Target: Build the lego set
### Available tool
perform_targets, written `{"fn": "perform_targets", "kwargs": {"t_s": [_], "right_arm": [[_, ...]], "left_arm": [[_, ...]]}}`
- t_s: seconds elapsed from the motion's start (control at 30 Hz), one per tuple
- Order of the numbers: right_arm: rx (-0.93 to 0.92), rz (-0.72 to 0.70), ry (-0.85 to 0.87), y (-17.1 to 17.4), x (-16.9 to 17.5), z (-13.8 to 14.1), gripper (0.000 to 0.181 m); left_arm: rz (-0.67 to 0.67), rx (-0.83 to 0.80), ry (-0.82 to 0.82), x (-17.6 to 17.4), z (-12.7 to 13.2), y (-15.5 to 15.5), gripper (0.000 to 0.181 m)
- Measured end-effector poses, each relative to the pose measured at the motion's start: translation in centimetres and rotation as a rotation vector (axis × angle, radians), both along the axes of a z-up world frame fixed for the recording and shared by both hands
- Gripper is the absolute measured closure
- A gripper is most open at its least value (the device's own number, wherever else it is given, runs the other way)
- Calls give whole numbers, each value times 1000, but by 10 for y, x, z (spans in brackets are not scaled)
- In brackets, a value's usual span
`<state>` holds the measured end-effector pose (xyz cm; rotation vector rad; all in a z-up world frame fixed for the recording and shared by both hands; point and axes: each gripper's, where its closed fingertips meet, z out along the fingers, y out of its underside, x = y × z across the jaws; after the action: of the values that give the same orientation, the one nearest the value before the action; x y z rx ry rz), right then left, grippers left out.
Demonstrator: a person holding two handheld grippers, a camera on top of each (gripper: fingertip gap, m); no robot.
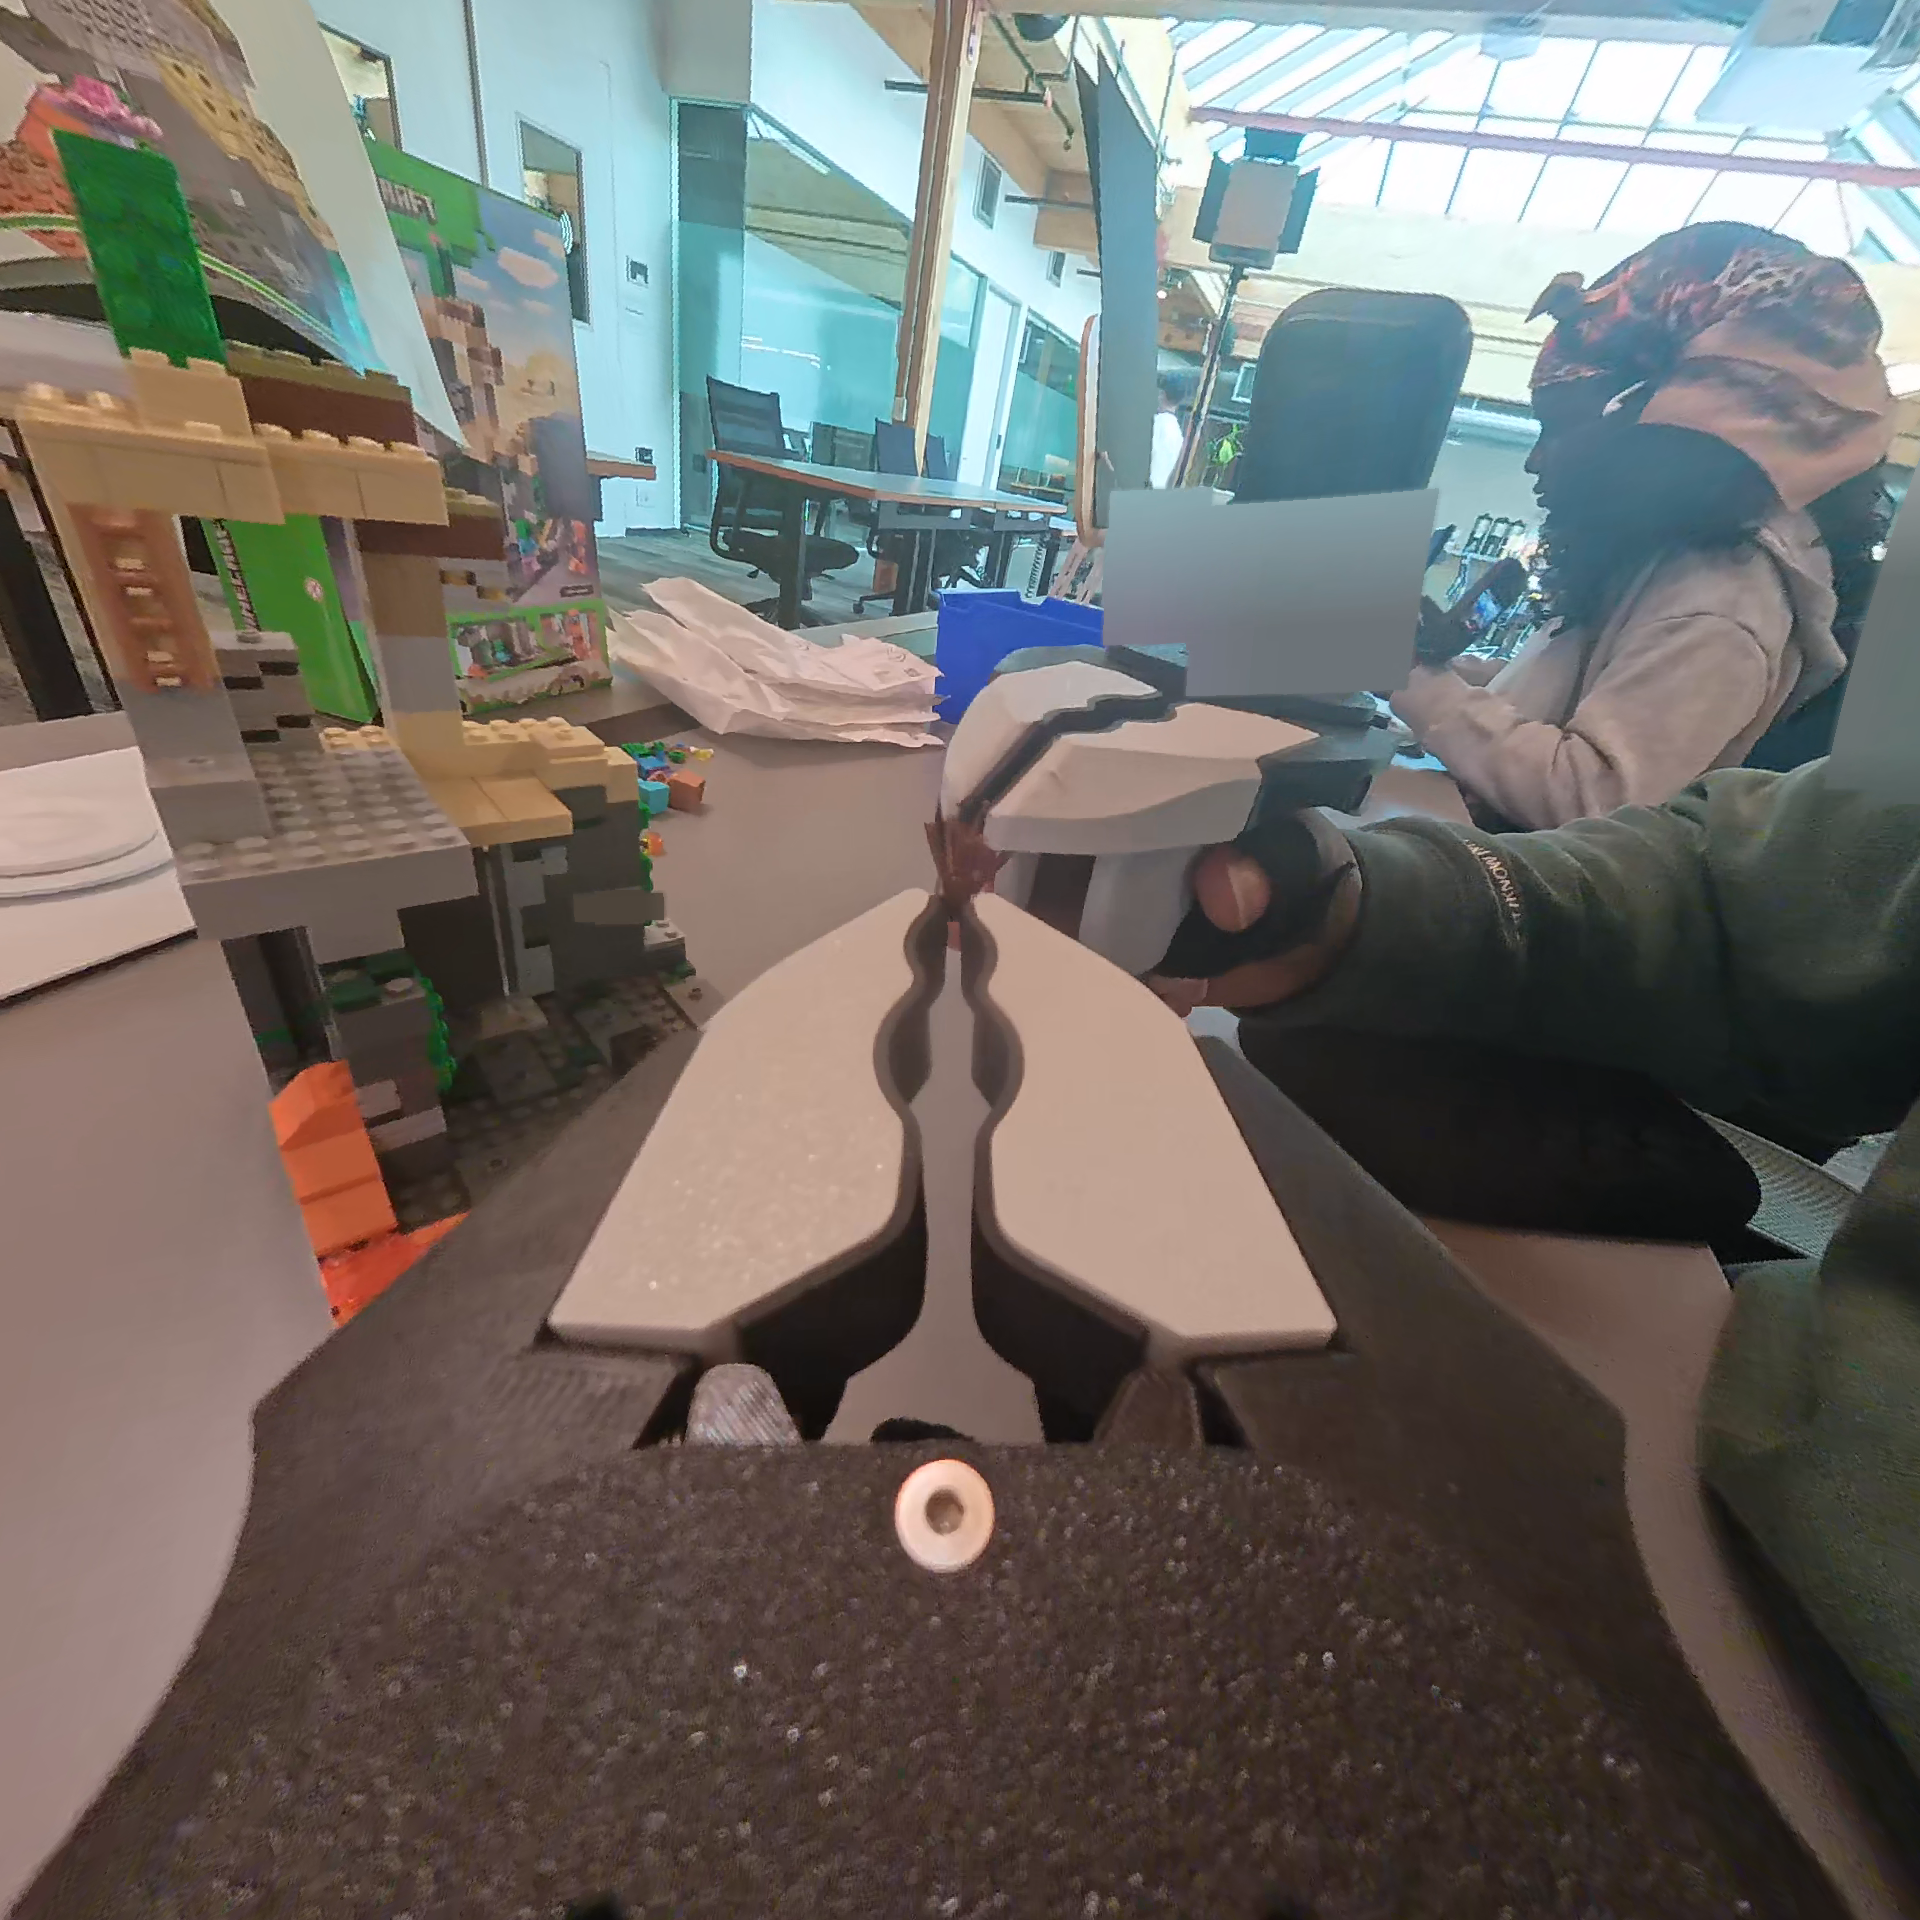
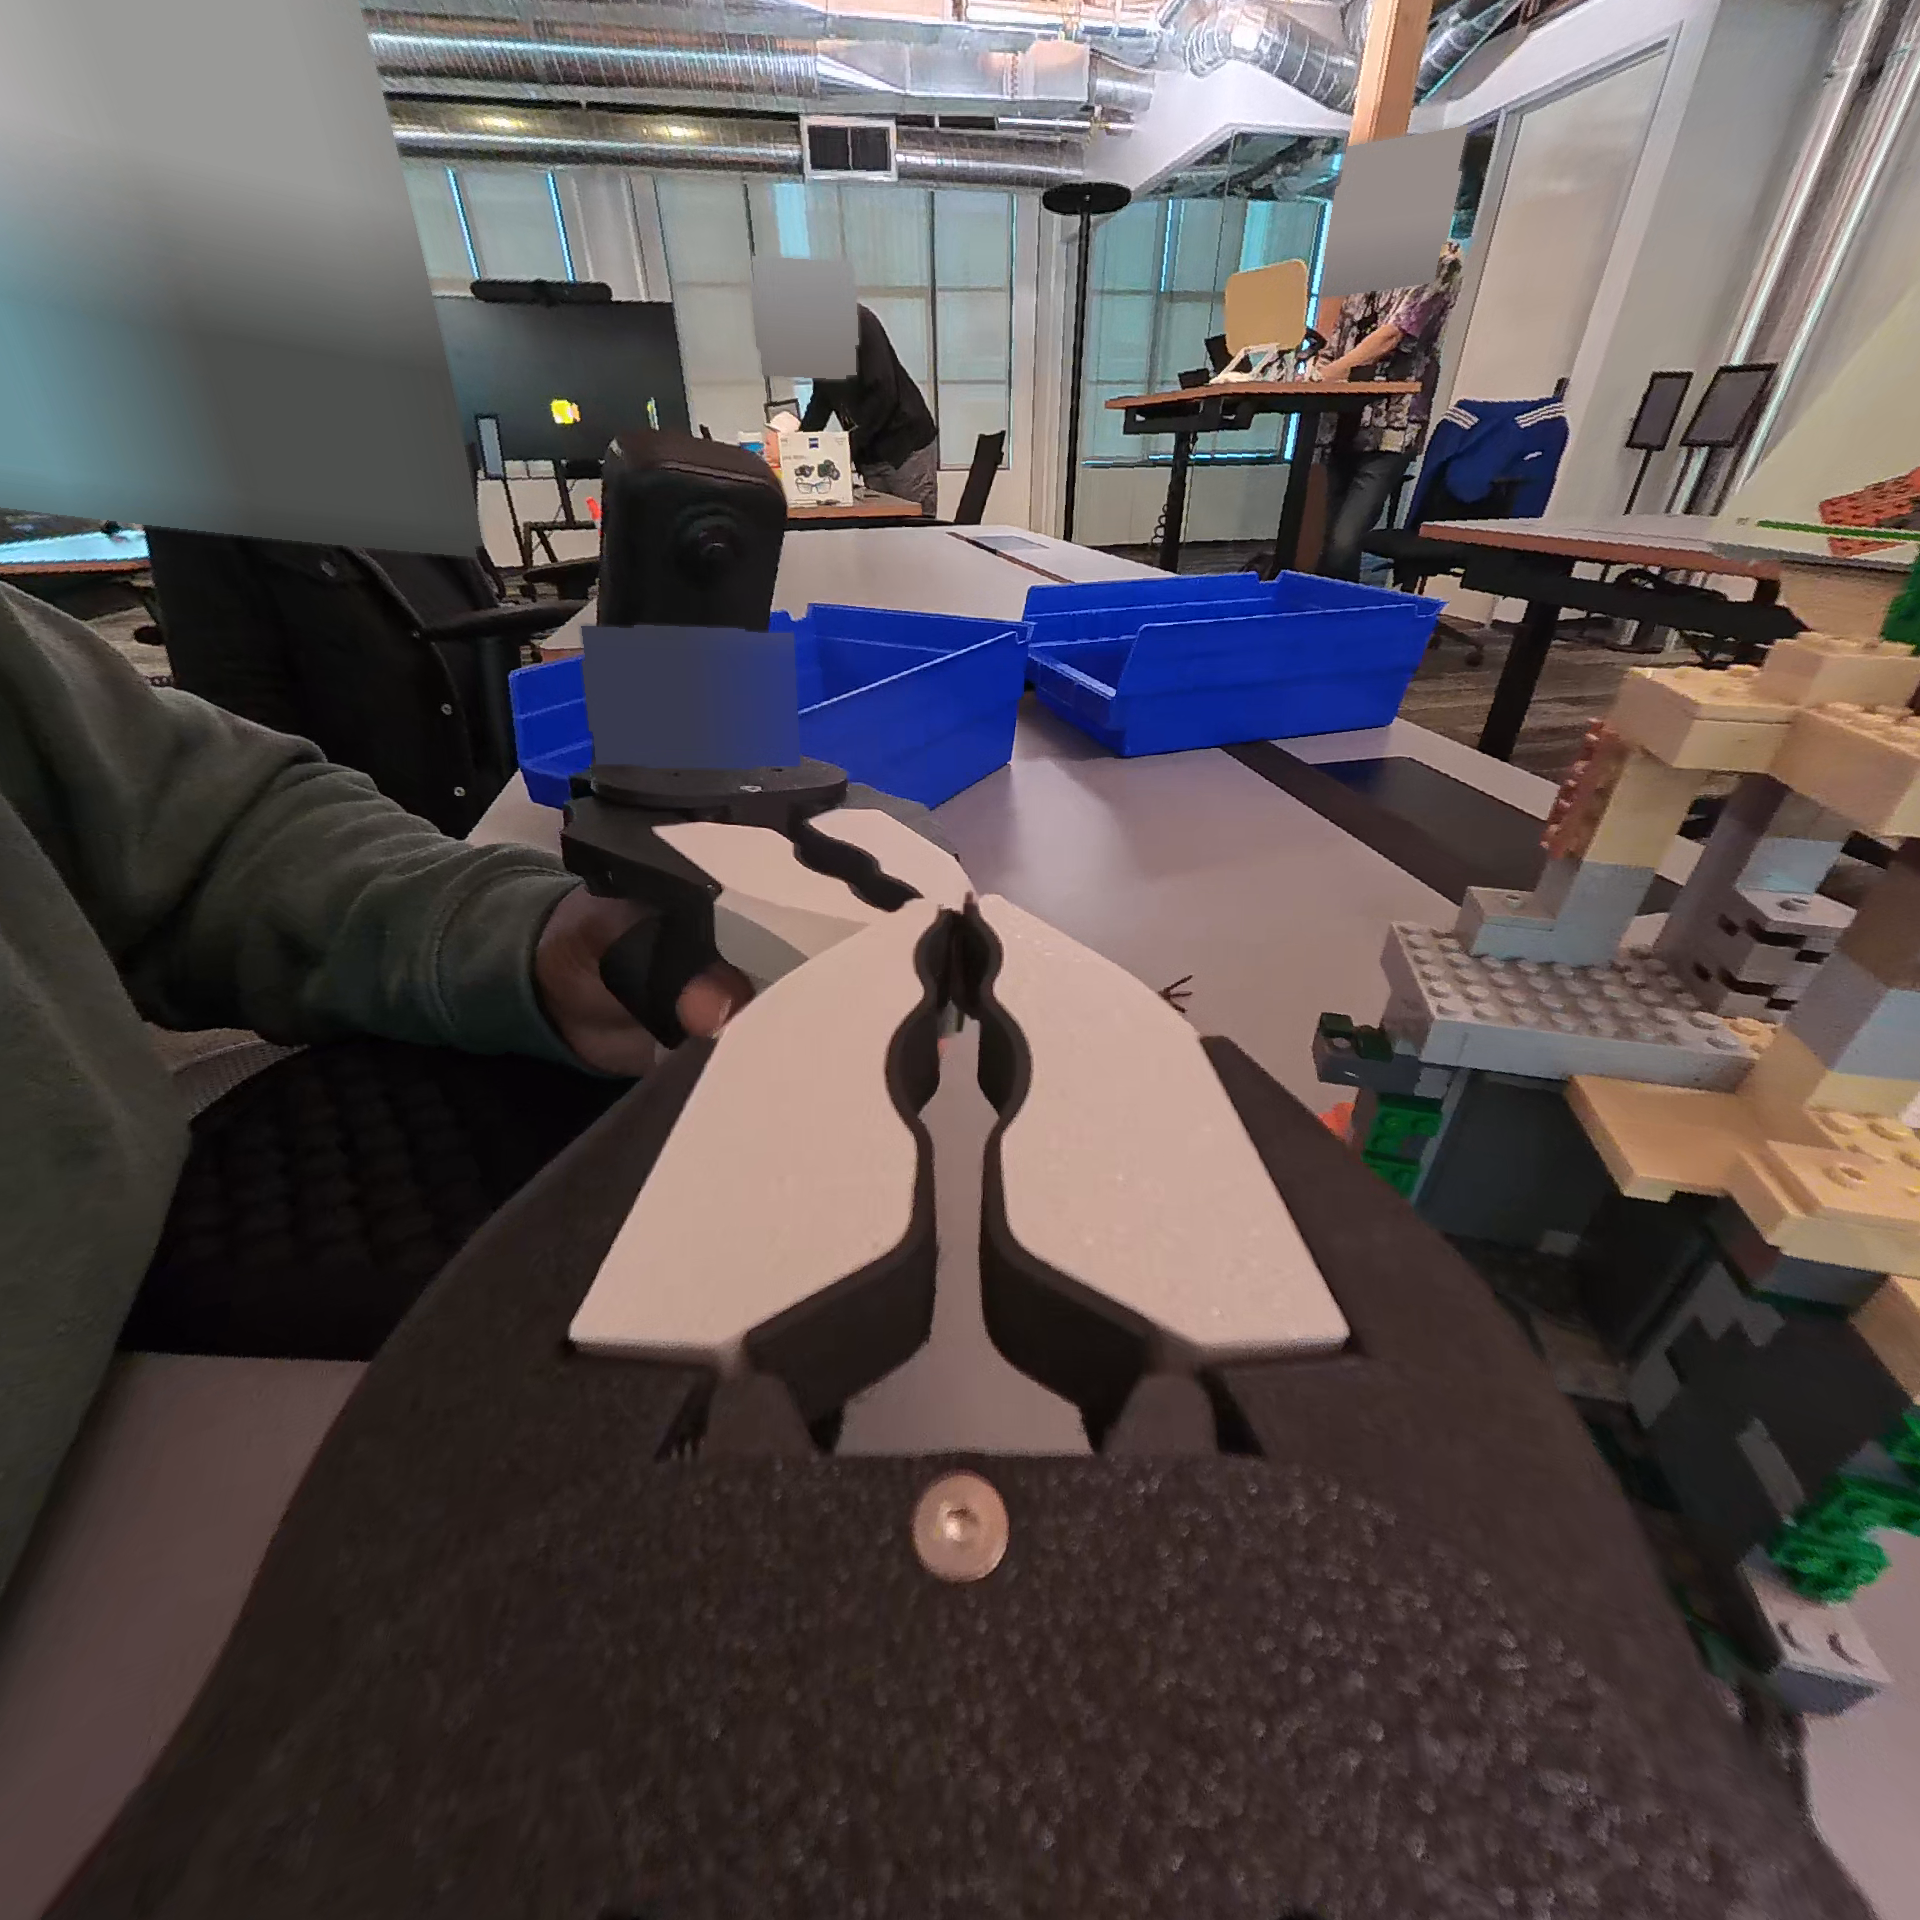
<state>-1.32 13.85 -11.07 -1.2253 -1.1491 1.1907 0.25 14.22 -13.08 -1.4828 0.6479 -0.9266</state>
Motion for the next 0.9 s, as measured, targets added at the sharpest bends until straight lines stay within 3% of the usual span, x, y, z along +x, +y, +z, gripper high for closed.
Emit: {"fn": "perform_targets", "kwargs": {"t_s": [0.73, 0.9], "right_arm": [[13, -17, -44, 7, 4, -4, 179], [65, -1, -228, 15, 17, -22, 178]], "left_arm": [[14, -7, -10, -4, -1, 3, 179], [67, 2, 7, -17, -2, 12, 179]]}}
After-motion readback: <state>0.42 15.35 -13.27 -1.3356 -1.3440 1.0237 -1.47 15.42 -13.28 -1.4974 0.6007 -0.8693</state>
